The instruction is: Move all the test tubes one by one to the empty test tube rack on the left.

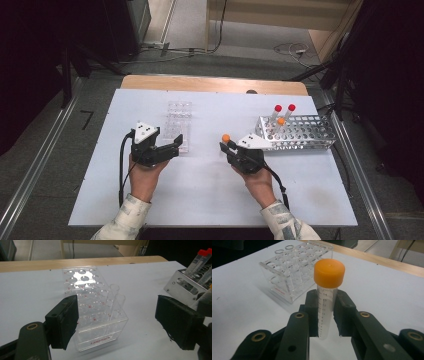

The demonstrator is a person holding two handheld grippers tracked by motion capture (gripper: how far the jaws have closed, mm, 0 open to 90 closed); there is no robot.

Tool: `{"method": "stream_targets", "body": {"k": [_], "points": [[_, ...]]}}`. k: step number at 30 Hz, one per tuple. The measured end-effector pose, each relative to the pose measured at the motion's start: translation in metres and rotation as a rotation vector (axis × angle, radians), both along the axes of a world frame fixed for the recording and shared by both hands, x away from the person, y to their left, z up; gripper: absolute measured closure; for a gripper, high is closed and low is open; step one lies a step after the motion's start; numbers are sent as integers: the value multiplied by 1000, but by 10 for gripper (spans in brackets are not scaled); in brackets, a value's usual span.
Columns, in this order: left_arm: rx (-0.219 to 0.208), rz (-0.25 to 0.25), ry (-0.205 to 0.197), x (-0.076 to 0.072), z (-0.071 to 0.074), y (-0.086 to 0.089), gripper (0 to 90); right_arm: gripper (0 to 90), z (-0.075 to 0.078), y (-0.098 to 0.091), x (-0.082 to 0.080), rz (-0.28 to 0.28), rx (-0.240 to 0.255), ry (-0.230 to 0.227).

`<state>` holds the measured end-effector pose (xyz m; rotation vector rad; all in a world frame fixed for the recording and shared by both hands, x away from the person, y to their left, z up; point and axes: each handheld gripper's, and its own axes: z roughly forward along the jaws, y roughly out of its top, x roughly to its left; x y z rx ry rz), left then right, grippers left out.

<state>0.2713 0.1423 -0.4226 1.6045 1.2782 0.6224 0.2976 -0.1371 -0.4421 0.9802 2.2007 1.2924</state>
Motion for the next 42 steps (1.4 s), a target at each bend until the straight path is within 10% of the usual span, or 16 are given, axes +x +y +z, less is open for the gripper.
{"method": "stream_targets", "body": {"k": [16, 32, 42], "points": [[17, -134, -36, -12, 9, -27, 248, 718, -4, 53, -5, 96, -11, 10], [24, -258, -10, -12, 3, -35, 629, 717, -3, 73, -14, 156, -21, 8], [9, -267, 2, -10, 2, -35, 702, 655, -2, 72, -14, 170, -17, 13]]}}
